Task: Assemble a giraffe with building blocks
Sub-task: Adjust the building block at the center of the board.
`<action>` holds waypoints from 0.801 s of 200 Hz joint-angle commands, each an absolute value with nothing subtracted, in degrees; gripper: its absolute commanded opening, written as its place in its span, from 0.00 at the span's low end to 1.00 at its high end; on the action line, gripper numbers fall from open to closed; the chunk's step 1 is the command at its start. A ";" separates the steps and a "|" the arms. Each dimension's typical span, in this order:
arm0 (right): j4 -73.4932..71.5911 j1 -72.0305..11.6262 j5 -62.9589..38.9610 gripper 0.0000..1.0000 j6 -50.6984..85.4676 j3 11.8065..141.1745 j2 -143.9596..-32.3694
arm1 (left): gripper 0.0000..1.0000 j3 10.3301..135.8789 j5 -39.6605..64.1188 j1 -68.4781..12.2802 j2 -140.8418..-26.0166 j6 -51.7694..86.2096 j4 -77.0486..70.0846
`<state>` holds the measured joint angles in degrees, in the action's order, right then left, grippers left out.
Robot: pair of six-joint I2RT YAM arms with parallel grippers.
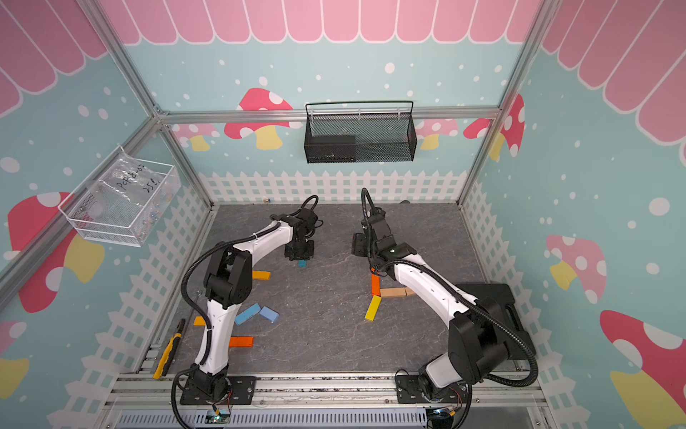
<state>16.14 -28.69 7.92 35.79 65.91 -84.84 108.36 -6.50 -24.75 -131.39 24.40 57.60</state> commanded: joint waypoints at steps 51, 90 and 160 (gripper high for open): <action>14.70 -27.78 7.47 0.67 35.37 64.51 -82.99 | 0.29 113.63 -6.30 -24.00 -135.07 22.69 60.86; 14.70 -27.74 7.44 0.67 35.33 64.42 -82.93 | 0.29 115.43 -6.42 -23.81 -136.20 22.59 61.45; 14.63 -27.58 7.48 0.67 35.50 64.51 -83.07 | 0.29 114.06 -7.47 -23.75 -135.26 22.55 61.79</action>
<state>15.33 -27.99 7.86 35.77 65.10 -84.58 114.30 -6.66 -24.12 -134.82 23.53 60.84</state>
